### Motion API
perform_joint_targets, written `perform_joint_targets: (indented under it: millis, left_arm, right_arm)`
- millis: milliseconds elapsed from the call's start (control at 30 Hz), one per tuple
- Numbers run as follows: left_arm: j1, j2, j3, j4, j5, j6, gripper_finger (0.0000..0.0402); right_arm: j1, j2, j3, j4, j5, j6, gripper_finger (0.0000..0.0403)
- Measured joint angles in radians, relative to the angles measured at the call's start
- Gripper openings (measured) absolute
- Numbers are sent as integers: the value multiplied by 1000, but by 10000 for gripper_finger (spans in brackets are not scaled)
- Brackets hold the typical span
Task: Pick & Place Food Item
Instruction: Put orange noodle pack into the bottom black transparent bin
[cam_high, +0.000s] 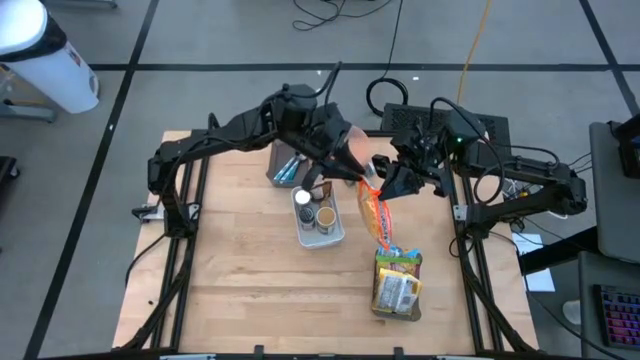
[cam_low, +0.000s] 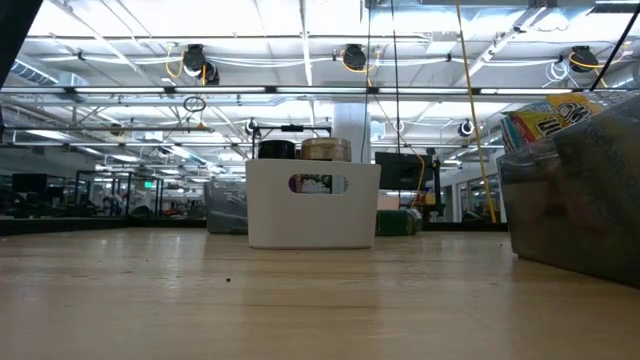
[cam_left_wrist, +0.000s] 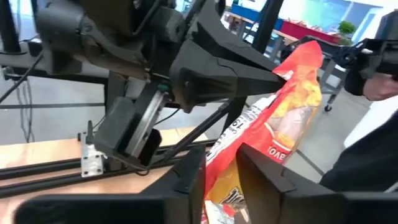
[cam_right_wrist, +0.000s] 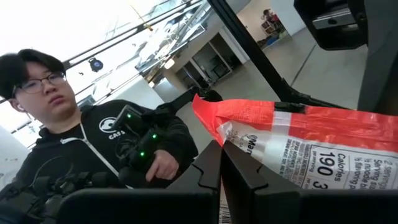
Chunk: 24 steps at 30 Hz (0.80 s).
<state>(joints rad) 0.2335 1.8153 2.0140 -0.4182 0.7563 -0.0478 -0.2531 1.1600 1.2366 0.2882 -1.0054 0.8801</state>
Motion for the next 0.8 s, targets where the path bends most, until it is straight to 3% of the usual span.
perform_joint_targets:
  millis: [267,800]
  left_arm:
    - [-10,0,0,-6,29,51,8]
    - [-20,-1,0,-7,-6,48,2]
  right_arm:
    - [0,0,0,0,0,-7,0]
    - [-5,-1,0,0,27,4,16]
